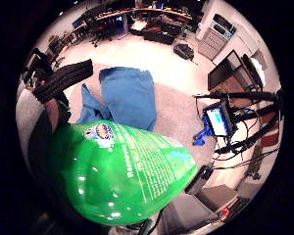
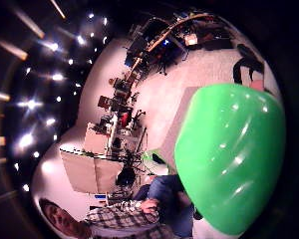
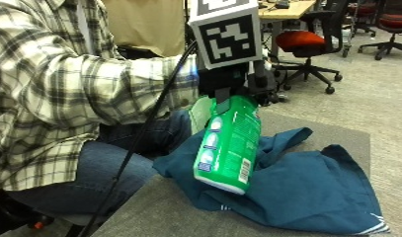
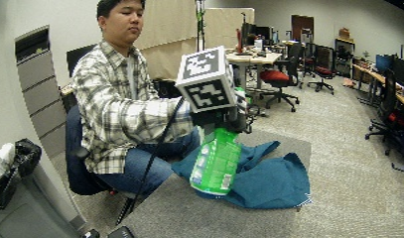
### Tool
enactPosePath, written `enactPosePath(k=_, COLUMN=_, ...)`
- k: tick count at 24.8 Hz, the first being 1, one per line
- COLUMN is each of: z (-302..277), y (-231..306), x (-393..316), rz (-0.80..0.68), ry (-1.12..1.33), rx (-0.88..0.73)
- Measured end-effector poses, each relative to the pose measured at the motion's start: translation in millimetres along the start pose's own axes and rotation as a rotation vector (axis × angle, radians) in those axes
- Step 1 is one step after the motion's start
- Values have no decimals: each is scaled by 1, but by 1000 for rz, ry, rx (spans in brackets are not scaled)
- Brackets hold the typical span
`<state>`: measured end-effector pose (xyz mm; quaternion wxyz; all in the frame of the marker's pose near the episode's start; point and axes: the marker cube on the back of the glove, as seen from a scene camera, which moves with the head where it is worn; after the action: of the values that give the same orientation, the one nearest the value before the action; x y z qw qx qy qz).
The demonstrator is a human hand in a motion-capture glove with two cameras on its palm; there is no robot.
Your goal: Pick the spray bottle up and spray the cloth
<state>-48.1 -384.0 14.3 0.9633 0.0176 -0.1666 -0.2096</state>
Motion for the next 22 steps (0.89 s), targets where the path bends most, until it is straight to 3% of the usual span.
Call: enactPosePath(k=22, z=101, y=-11, x=-60, rz=-179, ry=545, rx=-314)
